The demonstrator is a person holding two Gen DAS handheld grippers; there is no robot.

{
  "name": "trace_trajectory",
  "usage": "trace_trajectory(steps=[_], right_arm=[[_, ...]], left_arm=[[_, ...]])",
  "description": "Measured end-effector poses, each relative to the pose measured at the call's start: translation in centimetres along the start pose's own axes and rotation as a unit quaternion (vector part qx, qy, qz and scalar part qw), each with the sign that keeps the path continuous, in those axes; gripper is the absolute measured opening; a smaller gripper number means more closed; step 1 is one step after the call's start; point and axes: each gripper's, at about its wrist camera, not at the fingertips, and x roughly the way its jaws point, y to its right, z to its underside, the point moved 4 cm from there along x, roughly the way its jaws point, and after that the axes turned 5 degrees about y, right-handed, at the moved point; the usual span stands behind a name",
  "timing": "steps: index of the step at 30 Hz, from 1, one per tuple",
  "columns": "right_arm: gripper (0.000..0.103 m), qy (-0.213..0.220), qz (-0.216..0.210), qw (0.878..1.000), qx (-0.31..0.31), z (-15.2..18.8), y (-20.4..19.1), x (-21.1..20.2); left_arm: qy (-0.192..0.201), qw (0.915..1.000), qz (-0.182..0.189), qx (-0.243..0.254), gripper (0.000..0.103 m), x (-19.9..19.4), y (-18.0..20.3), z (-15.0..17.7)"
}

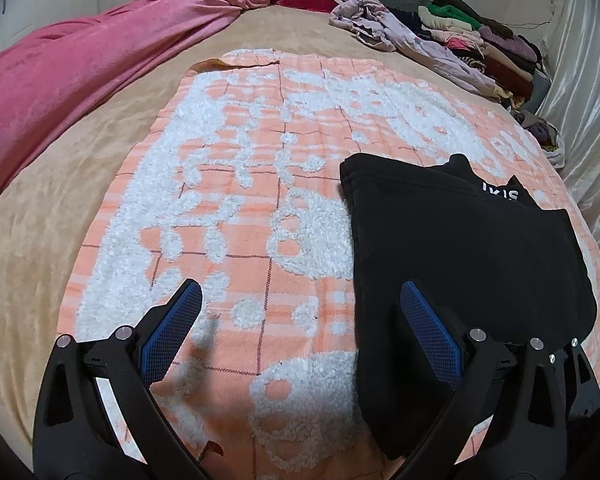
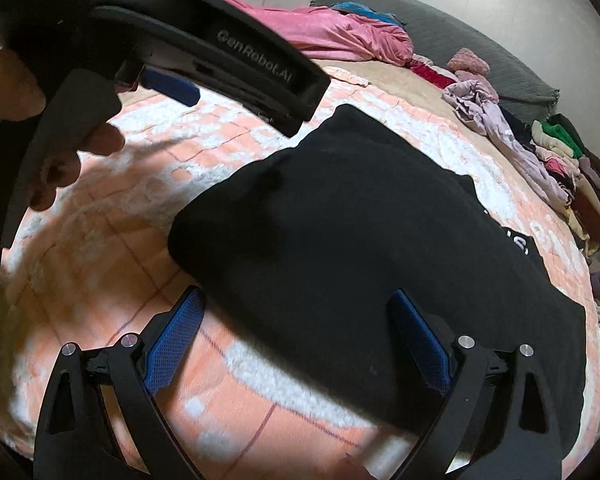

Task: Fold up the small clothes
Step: 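Grasp and lift the sweatshirt side with the right tool while the left tool grasps beside it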

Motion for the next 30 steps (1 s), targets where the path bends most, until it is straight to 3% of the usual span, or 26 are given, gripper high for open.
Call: trace_trajectory(steps=[8,12,20,22,23,24,27,30], right_arm=[[0.094,0.016,0.023,1.0,-0.008,-0.5,0.4,0.5],[0.094,0.013,0.014,0.999,-0.034,0.0,0.0,-0.1],[0.092,0.017,0.06,0.996,-0.062,0.1,0.5,0.8],[0.086,0.019,0.06,0.997,-0.051,-0.2,1.1,1.5],[0.077,0.021,0.057,0.997,-0.047,-0.3,1.2,1.6],[0.054,0.03,0.051,0.997,-0.044,-0.5,1.3,1.4],[0.026,0.055,0.028,0.998,-0.025,-0.8,1.7,0.2],[0.015,0.067,0.005,0.998,0.016,-0.9,2.4,-0.7]], left_arm=[[-0.005,0.9999,0.005,-0.008,0.093,0.5,-0.1,-0.1],[0.001,0.9999,0.01,-0.009,0.093,0.4,-0.1,-0.3],[-0.003,0.9998,0.015,-0.012,0.093,0.5,-0.2,-0.3],[-0.01,0.9997,0.014,-0.016,0.093,0.8,-0.2,-0.3],[-0.013,0.9996,0.017,-0.019,0.093,0.9,-0.1,-0.3],[-0.017,0.9993,0.023,-0.025,0.093,1.1,-0.1,-0.4],[-0.025,0.9983,0.037,-0.038,0.093,1.5,0.1,-0.7],[-0.035,0.9961,0.059,-0.055,0.093,2.1,0.7,-1.4]])
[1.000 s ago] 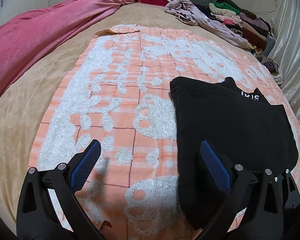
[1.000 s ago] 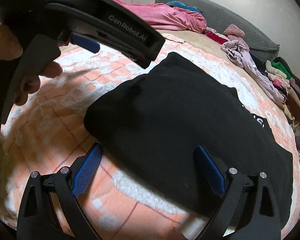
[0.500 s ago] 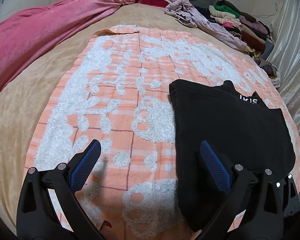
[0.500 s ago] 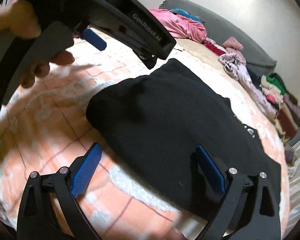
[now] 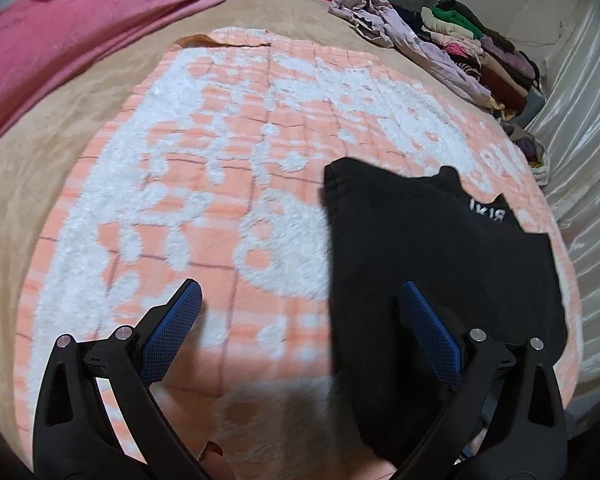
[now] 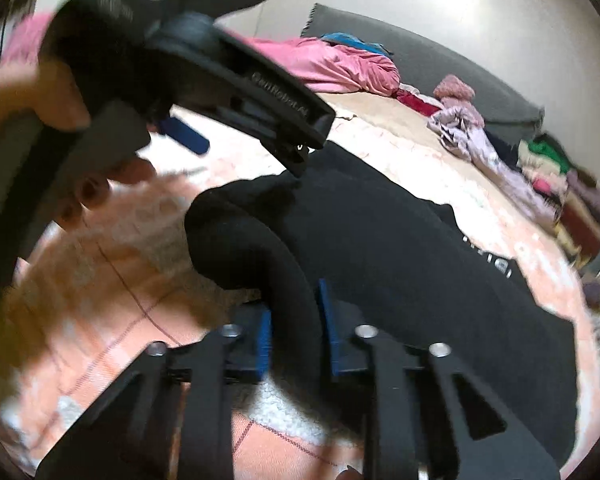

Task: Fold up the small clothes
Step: 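Grasp and lift the sweatshirt side with the right tool while the left tool grasps beside it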

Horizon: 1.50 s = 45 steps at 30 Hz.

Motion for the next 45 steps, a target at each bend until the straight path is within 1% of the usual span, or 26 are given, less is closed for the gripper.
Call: trace_trajectory(steps=[3,6,8,9,10,12,13,14,15,16,17,19,22,27,36,42,45], right_arm=[[0.012,0.014,-0.028,0.998,0.05,-0.3,1.3,-0.9],[0.011,0.024,-0.045,0.996,0.074,-0.5,2.1,-1.6],[0.011,0.025,-0.053,0.995,0.085,-0.5,2.3,-1.9],[0.011,0.026,-0.057,0.994,0.091,-0.5,2.4,-2.1],[0.011,0.027,-0.061,0.993,0.098,-0.6,2.7,-2.2],[0.011,0.028,-0.062,0.993,0.097,-0.6,2.4,-2.6],[0.011,0.029,-0.062,0.993,0.096,-0.6,2.3,-2.8],[0.011,0.03,-0.063,0.993,0.096,-0.6,2.1,-3.0],[0.011,0.029,-0.064,0.993,0.097,-0.6,2.1,-3.1],[0.011,0.028,-0.064,0.993,0.097,-0.5,2.1,-3.1],[0.011,0.028,-0.065,0.993,0.099,-0.4,2.1,-3.1],[0.011,0.029,-0.066,0.992,0.105,-0.4,2.4,-3.3],[0.01,0.037,-0.065,0.991,0.115,-0.4,3.2,-3.8],[0.009,0.061,-0.055,0.986,0.145,-0.4,5.0,-5.8],[0.008,0.09,-0.033,0.972,0.215,0.8,9.6,-9.5],[0.008,0.101,-0.02,0.96,0.262,2.3,12.0,-11.9],[0.008,0.11,-0.013,0.951,0.29,3.2,13.6,-13.5]], left_arm=[[-0.016,0.9996,0.023,-0.011,0.093,0.9,0.9,-0.6],[-0.045,0.9975,0.049,-0.022,0.093,2.5,2.2,-0.8],[-0.056,0.9967,0.055,-0.024,0.093,3.3,2.9,-0.9],[-0.061,0.9964,0.054,-0.022,0.091,3.6,3.2,-0.9],[-0.069,0.9961,0.052,-0.018,0.084,4.0,3.7,-0.7],[-0.07,0.996,0.052,-0.017,0.074,4.3,4.1,-0.7],[-0.072,0.996,0.051,-0.015,0.071,4.4,4.3,-0.6],[-0.071,0.9962,0.048,-0.014,0.065,4.4,4.5,-0.6],[-0.069,0.9962,0.051,-0.013,0.042,4.4,4.7,-0.6],[-0.074,0.9945,0.07,-0.023,0.028,4.4,4.9,-0.6],[-0.073,0.9947,0.067,-0.028,0.027,4.3,5.0,-0.7],[-0.064,0.9967,0.05,-0.008,0.019,3.9,5.8,-0.9],[-0.048,0.9981,0.036,0.013,0.012,2.8,7.0,-1.3],[-0.031,0.9986,0.035,0.025,0.01,1.1,9.0,-2.5],[-0.008,0.9977,0.033,0.058,0.01,-0.5,15.6,-3.5],[-0.004,0.9954,0.037,0.088,0.01,-0.5,21.0,-3.3],[-0.005,0.9942,0.041,0.099,0.01,-0.3,23.5,-3.2]])
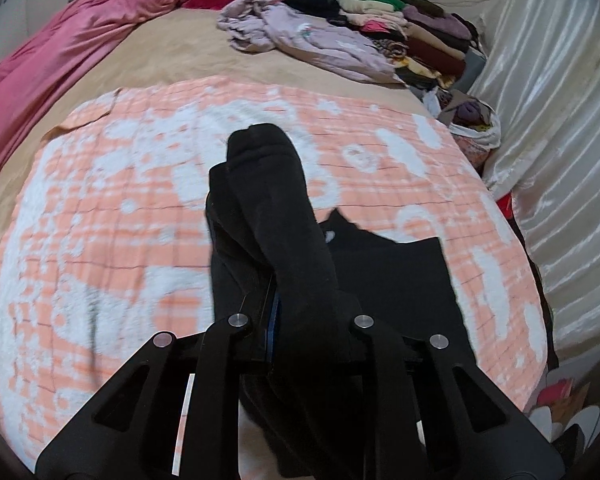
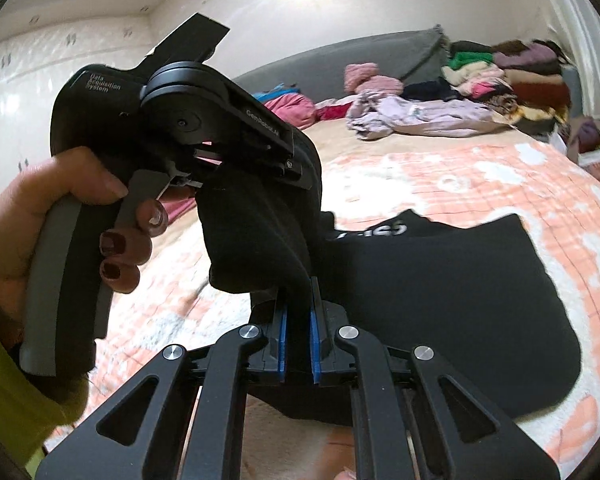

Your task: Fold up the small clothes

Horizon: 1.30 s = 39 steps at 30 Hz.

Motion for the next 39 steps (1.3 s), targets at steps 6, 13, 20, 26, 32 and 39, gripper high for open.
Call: trace_trajectory(steps=[6,13,20,26,32,39], right_arm=[[0.008,0.016,0.018,0.999,0.039,-0.6,3.0,-2.4],[0.008,0.017,0.051,0.996,0.069,-0.3,6.6,-3.8],[0.008,0.006,0.075,0.992,0.099,1.0,9.3,-4.6],[0.009,-0.019,0.095,0.988,0.117,1.9,10.9,-4.1],[0.014,-0.053,0.113,0.981,0.15,3.5,13.0,-3.3],[0.023,-0.038,0.125,0.978,0.16,3.4,13.5,-4.8]], left_arm=[[-0.008,0.9997,0.011,0.019,0.01,1.3,4.7,-0.4],[-0.031,0.9987,0.016,0.037,0.01,4.3,8.9,0.2],[-0.046,0.9973,0.015,0.055,0.01,6.5,11.7,1.4],[-0.055,0.9966,0.034,0.051,0.028,8.3,12.8,2.2],[-0.032,0.9956,0.083,0.028,0.064,6.8,12.4,2.1],[0.027,0.9974,0.046,0.048,0.039,2.4,9.0,2.1]])
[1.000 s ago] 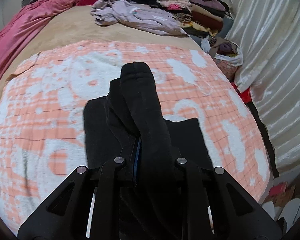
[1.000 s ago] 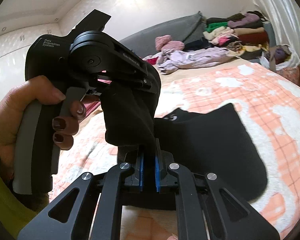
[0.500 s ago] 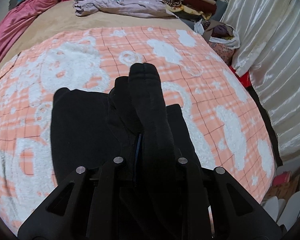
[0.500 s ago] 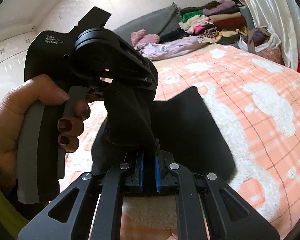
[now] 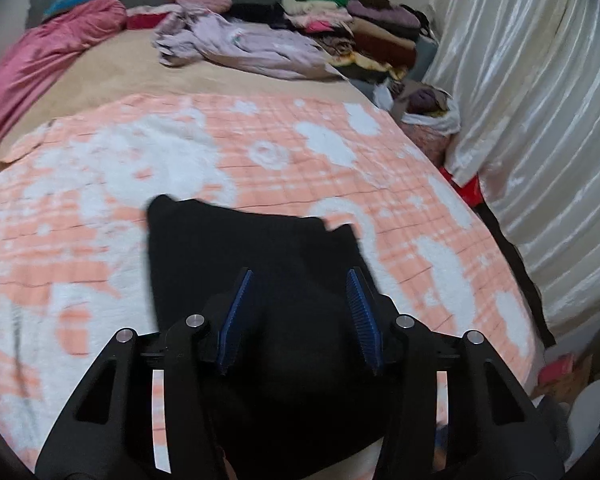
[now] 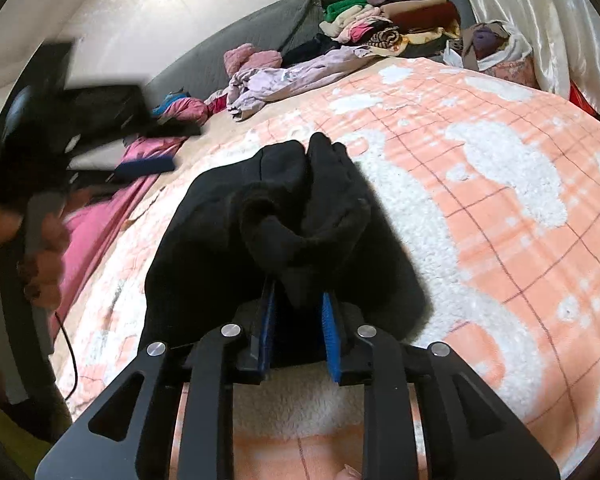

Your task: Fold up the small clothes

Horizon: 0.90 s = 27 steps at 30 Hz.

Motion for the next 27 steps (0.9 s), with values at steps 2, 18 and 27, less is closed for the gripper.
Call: trace_trajectory(steps=[2,18,27], right_arm=[[0.026,0.004,0.004,1.0,0.012,0.0,0.6,-0.5],[0.044,0.026,-0.019,0.997,-0.063,-6.0,-1.0,-2.5],[0.044,-0.095,-0.022,0.994,-0.04,-8.4,-0.8,7.0]], left_arm=[[0.006,0.9997,-0.021,0.008,0.039,-0.8,-1.5,0.8],[-0.027,0.9961,-0.067,0.052,0.046,2.0,-3.8,7.4],[-0.02,0.9984,-0.039,0.037,0.051,0.7,-4.3,7.2]])
